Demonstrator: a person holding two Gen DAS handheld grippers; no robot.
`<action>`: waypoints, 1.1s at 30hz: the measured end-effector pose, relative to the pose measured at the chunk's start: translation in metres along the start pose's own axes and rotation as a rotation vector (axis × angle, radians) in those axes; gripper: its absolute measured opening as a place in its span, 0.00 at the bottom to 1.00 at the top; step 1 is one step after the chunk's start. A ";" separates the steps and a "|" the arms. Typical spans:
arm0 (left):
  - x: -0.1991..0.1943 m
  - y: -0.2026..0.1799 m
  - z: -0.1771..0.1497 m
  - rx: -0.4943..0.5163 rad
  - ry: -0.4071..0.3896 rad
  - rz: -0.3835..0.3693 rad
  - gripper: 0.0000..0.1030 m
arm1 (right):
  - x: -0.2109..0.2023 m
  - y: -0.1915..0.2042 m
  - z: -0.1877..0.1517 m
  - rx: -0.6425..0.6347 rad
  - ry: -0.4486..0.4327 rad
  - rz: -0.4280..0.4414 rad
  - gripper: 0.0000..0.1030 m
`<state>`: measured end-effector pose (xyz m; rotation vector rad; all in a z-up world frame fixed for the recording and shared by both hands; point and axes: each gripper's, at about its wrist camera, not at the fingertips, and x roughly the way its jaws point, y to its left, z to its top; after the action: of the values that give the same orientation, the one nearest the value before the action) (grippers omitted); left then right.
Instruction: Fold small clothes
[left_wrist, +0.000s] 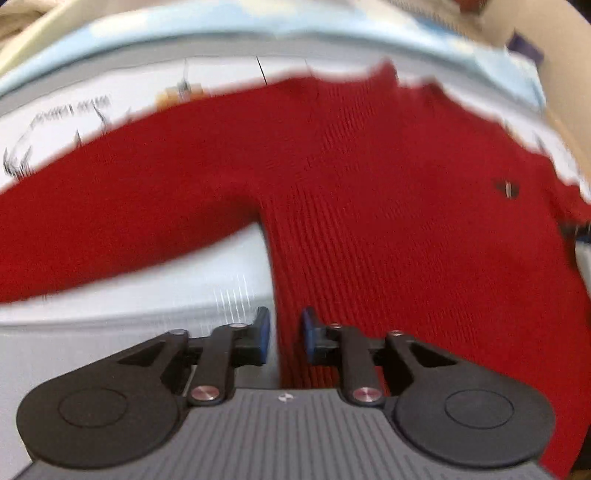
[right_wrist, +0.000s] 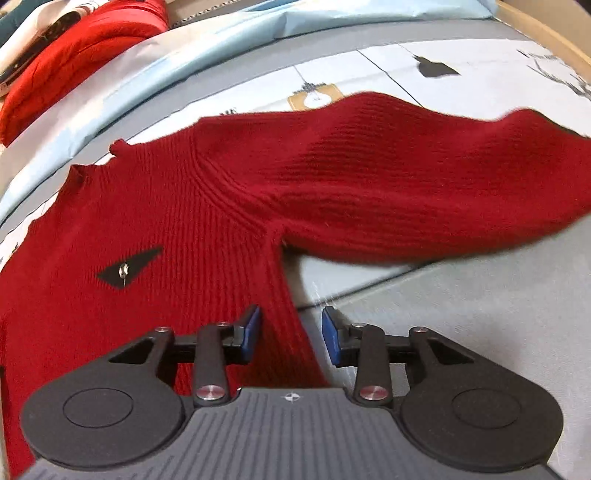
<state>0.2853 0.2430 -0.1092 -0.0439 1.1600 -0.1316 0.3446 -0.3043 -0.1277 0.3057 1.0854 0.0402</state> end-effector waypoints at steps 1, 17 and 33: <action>-0.002 -0.005 -0.003 0.021 -0.002 0.021 0.25 | -0.003 -0.003 -0.003 0.013 0.009 0.002 0.36; -0.049 -0.040 -0.106 0.009 0.200 0.112 0.25 | -0.059 -0.020 -0.091 -0.039 0.163 -0.057 0.28; -0.086 -0.075 -0.168 0.089 0.134 0.179 0.06 | -0.129 -0.053 -0.177 0.022 0.165 -0.077 0.08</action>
<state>0.0920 0.1846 -0.0903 0.1488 1.2849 -0.0276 0.1228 -0.3381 -0.1066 0.2839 1.2608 -0.0163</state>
